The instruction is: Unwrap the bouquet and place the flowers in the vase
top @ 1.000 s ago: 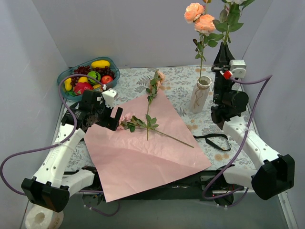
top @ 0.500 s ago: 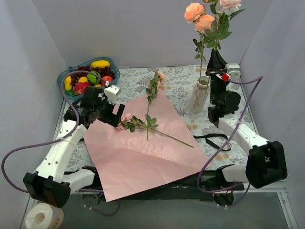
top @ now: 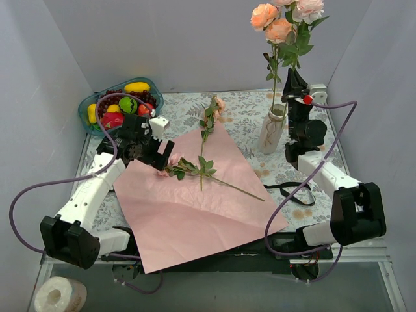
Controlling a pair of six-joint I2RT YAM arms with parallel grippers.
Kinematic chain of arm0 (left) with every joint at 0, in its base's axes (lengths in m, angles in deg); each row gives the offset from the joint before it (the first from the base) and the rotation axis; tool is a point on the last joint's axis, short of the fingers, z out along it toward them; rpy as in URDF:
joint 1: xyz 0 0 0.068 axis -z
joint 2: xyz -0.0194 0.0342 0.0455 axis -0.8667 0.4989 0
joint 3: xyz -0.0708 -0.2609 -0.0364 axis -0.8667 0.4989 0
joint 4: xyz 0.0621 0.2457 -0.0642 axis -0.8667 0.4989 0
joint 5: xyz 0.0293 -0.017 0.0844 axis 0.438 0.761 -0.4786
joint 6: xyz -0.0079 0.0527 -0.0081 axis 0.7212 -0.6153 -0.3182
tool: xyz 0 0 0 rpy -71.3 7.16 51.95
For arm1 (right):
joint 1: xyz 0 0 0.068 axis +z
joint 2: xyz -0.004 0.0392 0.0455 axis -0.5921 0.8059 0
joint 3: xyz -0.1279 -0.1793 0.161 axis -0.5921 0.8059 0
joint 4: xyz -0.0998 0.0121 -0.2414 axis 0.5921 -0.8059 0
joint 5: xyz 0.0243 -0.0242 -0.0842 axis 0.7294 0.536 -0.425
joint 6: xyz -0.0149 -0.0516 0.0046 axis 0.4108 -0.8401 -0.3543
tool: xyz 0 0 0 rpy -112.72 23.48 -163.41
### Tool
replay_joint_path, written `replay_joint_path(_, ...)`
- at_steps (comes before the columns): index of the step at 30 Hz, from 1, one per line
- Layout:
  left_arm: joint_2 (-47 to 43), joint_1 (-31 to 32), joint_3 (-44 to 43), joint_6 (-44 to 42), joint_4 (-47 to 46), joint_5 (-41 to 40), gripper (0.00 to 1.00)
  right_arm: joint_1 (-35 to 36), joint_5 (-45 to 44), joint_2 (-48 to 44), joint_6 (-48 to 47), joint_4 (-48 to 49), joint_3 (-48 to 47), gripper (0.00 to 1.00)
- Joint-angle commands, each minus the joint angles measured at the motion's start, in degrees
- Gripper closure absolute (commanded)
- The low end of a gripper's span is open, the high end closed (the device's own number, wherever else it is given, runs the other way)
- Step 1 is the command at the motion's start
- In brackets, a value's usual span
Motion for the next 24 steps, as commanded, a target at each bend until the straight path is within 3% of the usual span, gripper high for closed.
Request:
replay_joint_path(1,1.3,0.0,-0.5,-0.9,-0.6,0.8,0.02,-1.7,-0.9,1.3,3.4,34.7,-3.1,0.99)
replay_joint_path(14,4.4,0.0,-1.8,-0.8,-0.3,2.3,0.02,-4.8,1.6,6.3,8.5,34.7,-12.8,0.99)
replay_joint_path(24,3.6,0.0,-1.5,-0.9,-0.3,1.5,0.02,-5.1,2.8,8.8,8.4,34.7,-14.0,0.99)
